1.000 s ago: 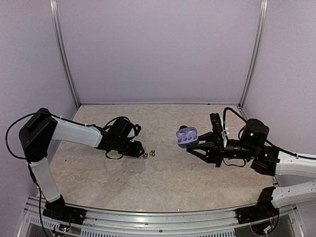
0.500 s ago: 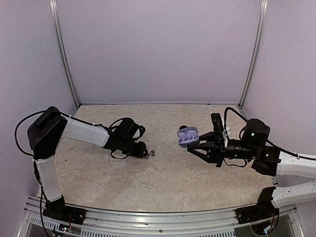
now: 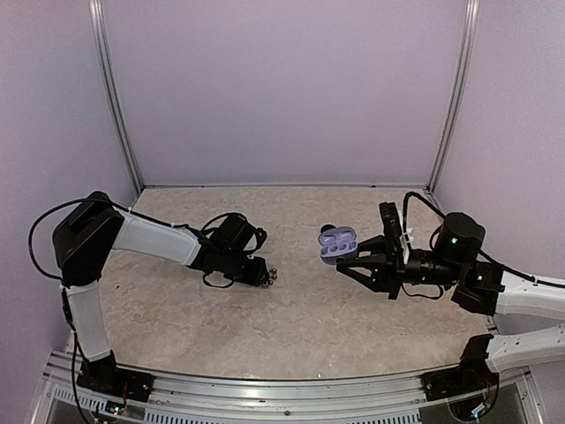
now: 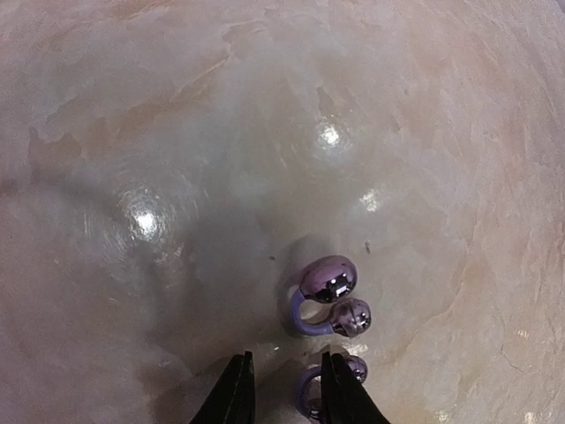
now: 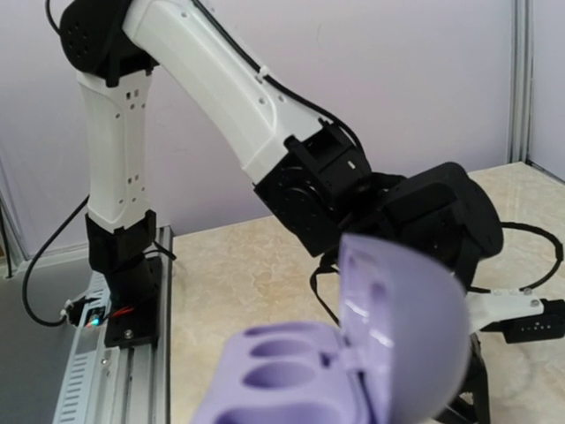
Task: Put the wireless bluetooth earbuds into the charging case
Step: Move the right earbud to the center of the board.
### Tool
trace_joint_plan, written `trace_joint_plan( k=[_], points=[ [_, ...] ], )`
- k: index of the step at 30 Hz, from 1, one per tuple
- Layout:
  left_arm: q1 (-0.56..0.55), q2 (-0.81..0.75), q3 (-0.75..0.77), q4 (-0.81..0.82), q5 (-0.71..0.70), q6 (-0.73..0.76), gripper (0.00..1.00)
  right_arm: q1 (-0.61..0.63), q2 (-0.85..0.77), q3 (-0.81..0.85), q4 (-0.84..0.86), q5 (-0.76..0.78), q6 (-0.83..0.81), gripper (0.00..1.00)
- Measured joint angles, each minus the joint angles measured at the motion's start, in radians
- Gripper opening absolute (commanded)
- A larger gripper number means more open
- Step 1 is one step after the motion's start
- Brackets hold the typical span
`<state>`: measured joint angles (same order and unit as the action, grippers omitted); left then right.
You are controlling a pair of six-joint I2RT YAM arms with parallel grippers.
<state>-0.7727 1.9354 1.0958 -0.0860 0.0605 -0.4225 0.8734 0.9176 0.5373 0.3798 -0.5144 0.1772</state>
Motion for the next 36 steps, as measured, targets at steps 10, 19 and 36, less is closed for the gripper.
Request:
trace_joint_plan(
  k=[10,19,36],
  points=[
    [-0.024,0.0,0.0,0.004,0.016,-0.001,0.3,0.0,0.0,0.0,-0.022,0.003,-0.002,0.02],
    [-0.052,-0.007,-0.015,0.014,0.042,-0.001,0.27,0.0,-0.007,0.0,-0.033,0.007,-0.008,0.02],
    [-0.094,-0.071,-0.127,0.072,0.122,-0.019,0.25,0.0,-0.014,0.0,-0.046,0.019,-0.023,0.02]
  ],
)
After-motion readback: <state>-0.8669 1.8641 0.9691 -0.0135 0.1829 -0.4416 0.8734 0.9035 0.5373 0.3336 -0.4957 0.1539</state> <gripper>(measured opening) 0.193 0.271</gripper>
